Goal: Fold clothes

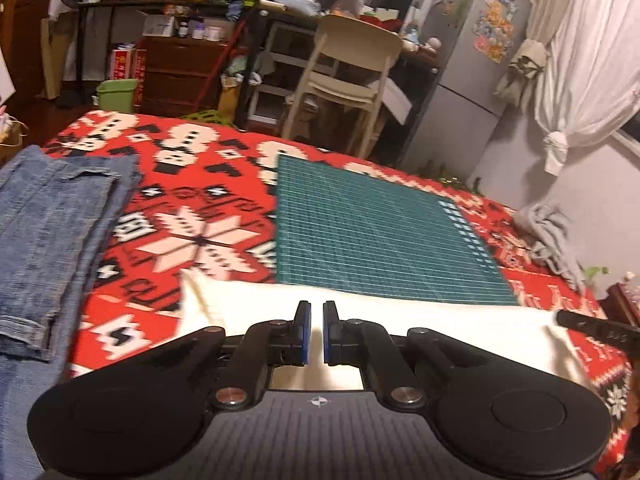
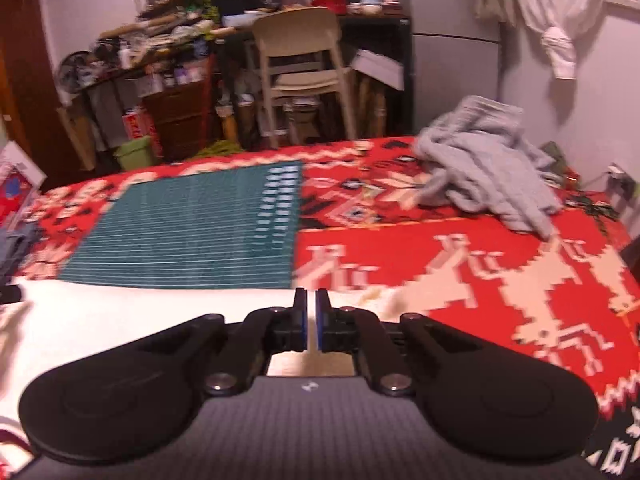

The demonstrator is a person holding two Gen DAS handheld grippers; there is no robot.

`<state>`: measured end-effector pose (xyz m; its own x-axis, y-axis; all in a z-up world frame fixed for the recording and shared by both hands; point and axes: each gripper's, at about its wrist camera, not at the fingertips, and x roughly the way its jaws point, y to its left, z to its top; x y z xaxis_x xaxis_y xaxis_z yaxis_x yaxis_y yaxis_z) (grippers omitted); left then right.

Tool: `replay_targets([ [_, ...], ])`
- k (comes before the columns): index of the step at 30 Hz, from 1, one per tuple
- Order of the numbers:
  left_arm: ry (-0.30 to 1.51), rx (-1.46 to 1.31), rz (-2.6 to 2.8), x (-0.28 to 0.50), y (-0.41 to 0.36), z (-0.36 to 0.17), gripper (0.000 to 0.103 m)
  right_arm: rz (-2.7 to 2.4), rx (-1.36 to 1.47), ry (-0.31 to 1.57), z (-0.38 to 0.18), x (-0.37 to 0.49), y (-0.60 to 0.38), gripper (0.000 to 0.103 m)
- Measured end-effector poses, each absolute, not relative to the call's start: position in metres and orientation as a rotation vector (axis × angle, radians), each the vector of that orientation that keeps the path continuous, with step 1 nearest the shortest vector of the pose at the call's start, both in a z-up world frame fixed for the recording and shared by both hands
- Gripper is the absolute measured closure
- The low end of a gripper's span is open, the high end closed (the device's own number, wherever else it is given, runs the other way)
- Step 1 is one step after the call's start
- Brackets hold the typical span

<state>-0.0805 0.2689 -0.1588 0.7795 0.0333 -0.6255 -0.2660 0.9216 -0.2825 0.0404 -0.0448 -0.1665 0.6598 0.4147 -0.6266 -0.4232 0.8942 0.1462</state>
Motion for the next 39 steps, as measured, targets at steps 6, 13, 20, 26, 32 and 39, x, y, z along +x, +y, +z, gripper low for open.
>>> replay_targets([
  [6, 0.695, -0.342, 0.167, -0.077, 0.262, -0.169, 0.097, 0.502, -0.046, 0.74, -0.177, 0.035, -0.024, 0.098],
  [13, 0.701, -0.376, 0.187, -0.088, 0.273, -0.169, 0.1, 0.463, -0.032, 0.751, -0.184, 0.035, -0.042, 0.1],
  [20, 0.653, -0.41, 0.075, -0.094, 0.251, -0.154, 0.1, 0.5, -0.017, 0.737, -0.169, 0.017, -0.041, 0.093],
  [26, 0.709, -0.338, -0.008, -0.084, 0.213, -0.167, 0.1, 0.638, -0.098, 0.751, -0.172, -0.016, -0.001, 0.093],
  [32, 0.739, -0.307, 0.047, -0.106, 0.223, -0.173, 0.099, 0.589, -0.069, 0.778, -0.181, -0.019, -0.013, 0.096],
  [39, 0.736, -0.37, 0.07, -0.129, 0.242, -0.173, 0.1, 0.508, -0.052, 0.786, -0.182, -0.018, -0.062, 0.101],
])
